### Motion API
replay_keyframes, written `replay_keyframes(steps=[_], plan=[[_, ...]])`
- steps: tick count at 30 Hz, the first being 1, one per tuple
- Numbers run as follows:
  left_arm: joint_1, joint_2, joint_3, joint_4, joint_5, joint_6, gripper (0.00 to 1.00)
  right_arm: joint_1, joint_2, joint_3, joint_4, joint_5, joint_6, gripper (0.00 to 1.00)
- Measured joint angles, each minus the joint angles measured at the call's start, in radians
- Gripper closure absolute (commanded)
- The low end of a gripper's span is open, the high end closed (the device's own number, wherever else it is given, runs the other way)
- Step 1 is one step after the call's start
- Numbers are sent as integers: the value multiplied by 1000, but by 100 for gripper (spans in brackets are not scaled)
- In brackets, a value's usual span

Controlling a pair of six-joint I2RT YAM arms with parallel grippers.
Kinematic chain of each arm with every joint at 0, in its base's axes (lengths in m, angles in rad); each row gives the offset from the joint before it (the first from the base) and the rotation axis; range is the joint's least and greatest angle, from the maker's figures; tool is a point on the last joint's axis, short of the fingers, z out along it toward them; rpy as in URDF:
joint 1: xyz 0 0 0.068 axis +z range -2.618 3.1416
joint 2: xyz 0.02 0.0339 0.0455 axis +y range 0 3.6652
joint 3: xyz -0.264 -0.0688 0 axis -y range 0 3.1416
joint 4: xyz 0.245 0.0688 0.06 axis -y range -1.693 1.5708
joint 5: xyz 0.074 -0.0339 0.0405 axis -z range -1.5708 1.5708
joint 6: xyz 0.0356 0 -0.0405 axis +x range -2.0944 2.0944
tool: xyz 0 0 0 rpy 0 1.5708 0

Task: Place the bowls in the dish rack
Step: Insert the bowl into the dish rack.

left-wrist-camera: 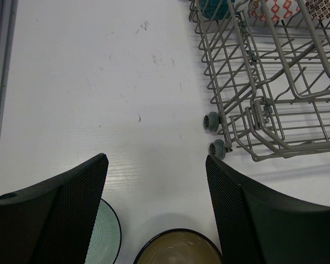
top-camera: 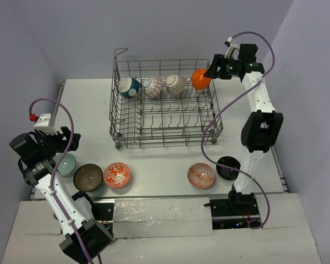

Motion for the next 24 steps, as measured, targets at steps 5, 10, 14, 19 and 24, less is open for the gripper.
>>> replay_keyframes(steps=[5, 10, 14, 19, 24], plan=[[3, 0, 0, 0, 0, 0, 23, -4, 27, 0, -3, 22, 3, 25], [3, 2, 0, 0, 0, 0, 23, -14, 68, 24, -5, 26, 13, 25], [5, 5, 0, -1, 0, 0, 23, -19, 93, 33, -8, 26, 20, 25], [6, 5, 0, -2, 0, 0, 23, -20, 95, 32, -10, 13, 21, 25], [6, 6, 0, -3, 1, 0, 23, -20, 95, 3, -1, -4, 21, 25]])
